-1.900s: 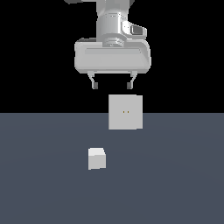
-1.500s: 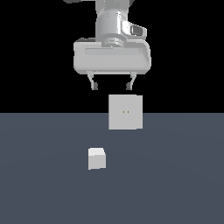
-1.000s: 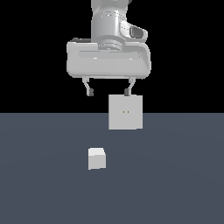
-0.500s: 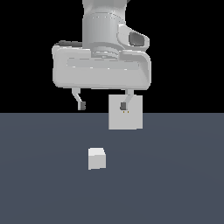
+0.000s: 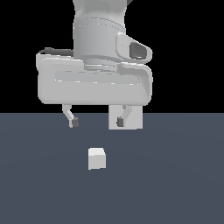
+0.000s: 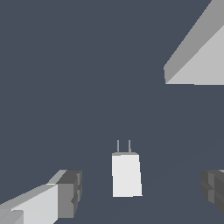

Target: Plug the charger into the wall socket.

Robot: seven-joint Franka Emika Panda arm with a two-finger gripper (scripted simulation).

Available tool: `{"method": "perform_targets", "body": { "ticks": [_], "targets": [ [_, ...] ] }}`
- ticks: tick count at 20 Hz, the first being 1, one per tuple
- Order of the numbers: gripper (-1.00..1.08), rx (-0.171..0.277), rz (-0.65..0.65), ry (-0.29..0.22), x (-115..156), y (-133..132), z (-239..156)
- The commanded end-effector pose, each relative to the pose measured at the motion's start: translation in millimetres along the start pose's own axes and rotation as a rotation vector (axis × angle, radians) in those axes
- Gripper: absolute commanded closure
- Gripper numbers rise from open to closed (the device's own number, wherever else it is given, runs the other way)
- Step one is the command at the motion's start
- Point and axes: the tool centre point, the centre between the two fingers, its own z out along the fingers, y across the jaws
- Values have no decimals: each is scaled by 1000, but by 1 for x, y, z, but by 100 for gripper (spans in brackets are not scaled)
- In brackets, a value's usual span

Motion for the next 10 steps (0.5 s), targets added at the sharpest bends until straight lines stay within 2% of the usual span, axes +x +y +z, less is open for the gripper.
{"method": "perform_targets", "body": {
  "ticks": [1, 10],
  "targets": [
    [-92, 2, -12, 13, -5, -2, 5],
    [-92, 5, -30, 33, -13, -5, 15]
  ]
}}
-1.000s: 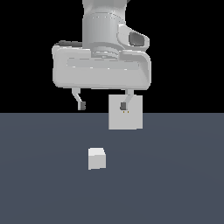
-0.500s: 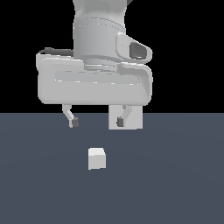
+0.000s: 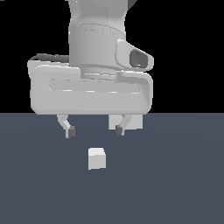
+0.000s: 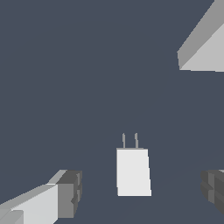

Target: Plug the charger into the wall socket.

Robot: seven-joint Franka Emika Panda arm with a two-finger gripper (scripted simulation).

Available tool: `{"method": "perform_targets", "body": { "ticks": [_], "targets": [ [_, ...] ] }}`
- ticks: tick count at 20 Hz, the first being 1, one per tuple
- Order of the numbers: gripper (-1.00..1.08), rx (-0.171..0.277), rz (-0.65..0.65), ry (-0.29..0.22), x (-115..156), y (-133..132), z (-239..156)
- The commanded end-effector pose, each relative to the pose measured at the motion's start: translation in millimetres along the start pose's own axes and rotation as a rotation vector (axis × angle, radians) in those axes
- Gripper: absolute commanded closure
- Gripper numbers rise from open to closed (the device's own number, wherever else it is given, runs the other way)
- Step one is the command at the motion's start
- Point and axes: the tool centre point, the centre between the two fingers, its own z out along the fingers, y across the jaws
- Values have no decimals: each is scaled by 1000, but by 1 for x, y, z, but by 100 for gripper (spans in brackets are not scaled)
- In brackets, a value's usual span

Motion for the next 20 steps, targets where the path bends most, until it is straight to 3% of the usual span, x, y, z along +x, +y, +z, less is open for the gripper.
{"method": "perform_targets", "body": {
  "ticks": [1, 10, 20],
  "targets": [
    [-92, 0, -2, 3, 0, 0, 1],
    [-92, 0, -1, 1, -2, 0, 7],
    [-92, 0, -2, 1, -12, 0, 44]
  ]
}}
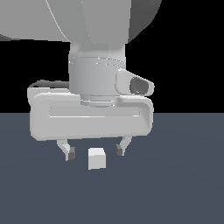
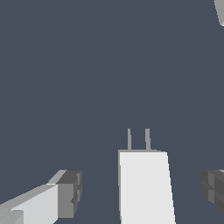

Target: Plug the charger into the wall socket.

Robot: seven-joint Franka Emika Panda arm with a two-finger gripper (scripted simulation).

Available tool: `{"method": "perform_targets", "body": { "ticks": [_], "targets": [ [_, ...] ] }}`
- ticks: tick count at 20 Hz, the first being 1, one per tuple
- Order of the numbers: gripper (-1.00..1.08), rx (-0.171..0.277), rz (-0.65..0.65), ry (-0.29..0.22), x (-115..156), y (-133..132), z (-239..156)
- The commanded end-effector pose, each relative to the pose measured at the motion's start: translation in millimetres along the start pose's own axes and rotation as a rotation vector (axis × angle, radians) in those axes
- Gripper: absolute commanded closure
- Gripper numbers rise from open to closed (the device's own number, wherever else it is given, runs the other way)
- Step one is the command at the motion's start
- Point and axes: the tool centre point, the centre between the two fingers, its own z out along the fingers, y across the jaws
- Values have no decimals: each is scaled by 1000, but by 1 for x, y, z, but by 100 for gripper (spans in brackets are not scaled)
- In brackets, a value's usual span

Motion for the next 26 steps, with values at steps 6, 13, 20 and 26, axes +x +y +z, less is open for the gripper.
{"method": "perform_targets", "body": {
  "ticks": [6, 13, 20, 26],
  "targets": [
    [108, 0, 0, 1, -2, 0, 11],
    [108, 0, 0, 1, -2, 0, 11],
    [108, -1, 2, 1, -1, 4, 7],
    [108, -5, 10, 1, 8, 24, -11]
  ]
}}
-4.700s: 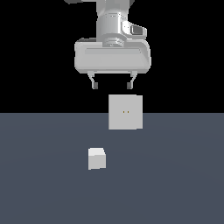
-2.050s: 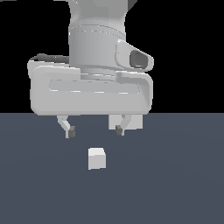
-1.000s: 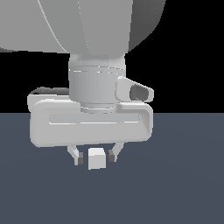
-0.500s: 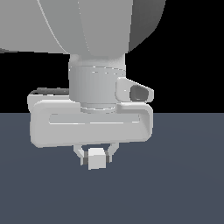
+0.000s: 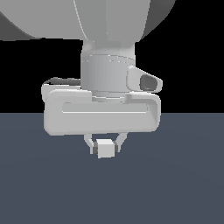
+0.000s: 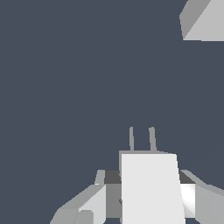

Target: Plug the charger into the wall socket.

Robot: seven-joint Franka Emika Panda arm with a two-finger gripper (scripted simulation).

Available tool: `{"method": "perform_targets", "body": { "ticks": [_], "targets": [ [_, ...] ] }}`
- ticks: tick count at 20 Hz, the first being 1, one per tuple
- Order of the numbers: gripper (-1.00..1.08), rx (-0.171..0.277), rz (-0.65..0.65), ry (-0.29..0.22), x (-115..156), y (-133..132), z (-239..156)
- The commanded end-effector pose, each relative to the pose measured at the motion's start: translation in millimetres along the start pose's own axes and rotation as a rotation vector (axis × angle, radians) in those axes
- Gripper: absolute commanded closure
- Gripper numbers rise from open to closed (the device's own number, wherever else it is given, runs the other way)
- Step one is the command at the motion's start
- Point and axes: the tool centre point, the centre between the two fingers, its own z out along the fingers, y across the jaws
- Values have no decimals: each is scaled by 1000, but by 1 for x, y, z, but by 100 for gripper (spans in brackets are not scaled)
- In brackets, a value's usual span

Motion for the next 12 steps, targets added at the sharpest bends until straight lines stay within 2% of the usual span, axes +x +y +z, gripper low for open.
{"method": "perform_targets", "body": {
  "ticks": [1, 12],
  "targets": [
    [108, -3, 5, 1, 5, 11, -10],
    [108, -7, 29, 1, 30, 64, -58]
  ]
}}
